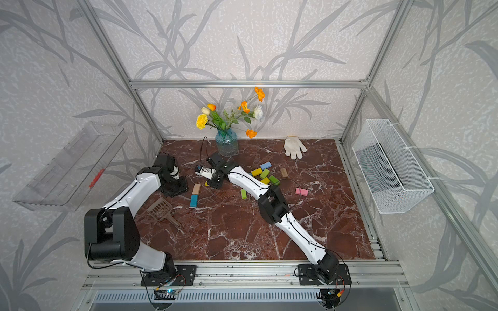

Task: Assemble the letter c with building blocks
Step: Place the building block at the center of the board, then assemble the building block at the center of the board.

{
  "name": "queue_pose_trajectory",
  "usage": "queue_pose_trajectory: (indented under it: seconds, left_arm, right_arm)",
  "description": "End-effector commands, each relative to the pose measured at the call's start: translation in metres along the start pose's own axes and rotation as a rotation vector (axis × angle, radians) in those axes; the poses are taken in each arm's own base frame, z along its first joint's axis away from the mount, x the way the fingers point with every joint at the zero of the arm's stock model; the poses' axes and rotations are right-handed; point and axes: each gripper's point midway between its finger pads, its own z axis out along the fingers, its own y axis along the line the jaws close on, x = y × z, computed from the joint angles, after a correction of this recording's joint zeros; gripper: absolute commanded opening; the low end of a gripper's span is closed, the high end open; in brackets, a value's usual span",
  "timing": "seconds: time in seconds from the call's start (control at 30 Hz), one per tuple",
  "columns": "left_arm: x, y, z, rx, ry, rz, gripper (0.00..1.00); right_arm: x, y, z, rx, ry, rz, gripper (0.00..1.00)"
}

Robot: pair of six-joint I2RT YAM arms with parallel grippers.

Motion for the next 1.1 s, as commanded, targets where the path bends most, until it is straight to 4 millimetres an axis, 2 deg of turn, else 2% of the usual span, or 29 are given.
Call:
queue_pose_trajectory:
  seconds: [0.0, 0.07, 0.17, 0.4, 0.57, 0.73, 0.83, 0.93, 1.07]
  left_arm:
    - [0.004, 0.001, 0.002, 0.001, 0.016, 0.009, 0.41]
    - [0.005, 0.001, 0.002, 0.002, 0.017, 0.010, 0.41]
    - [0.004, -0.002, 0.002, 0.017, 0.016, 0.015, 0.41]
    - [-0.001, -0.035, 0.006, 0.131, -0.006, 0.090, 0.48]
    - [-0.006, -0.049, 0.011, 0.134, -0.022, 0.154, 0.54]
    - [-0.015, -0.063, 0.013, 0.133, -0.036, 0.233, 0.54]
    - [-0.020, -0.079, 0.014, 0.097, -0.072, 0.356, 0.56]
    - [-0.022, -0.095, 0.021, 0.065, -0.077, 0.468, 0.58]
    - [-0.021, -0.102, 0.038, 0.012, -0.009, 0.514, 0.60]
  right_arm:
    - [0.000, 0.000, -0.007, 0.000, 0.012, -0.004, 0.43]
    - [-0.002, -0.002, -0.008, 0.010, 0.006, 0.001, 0.49]
    - [-0.007, -0.008, -0.017, 0.031, -0.005, 0.039, 0.53]
    - [-0.017, -0.016, -0.058, 0.013, -0.053, 0.205, 0.55]
    - [-0.002, -0.019, -0.091, 0.010, -0.110, 0.402, 0.54]
    - [0.028, -0.030, -0.132, 0.007, -0.200, 0.643, 0.58]
    - [0.051, -0.034, -0.152, 0.003, -0.220, 0.752, 0.63]
    - [0.073, -0.036, -0.166, 0.019, -0.183, 0.825, 0.74]
    - [0.100, -0.033, -0.179, 0.030, -0.118, 0.876, 0.81]
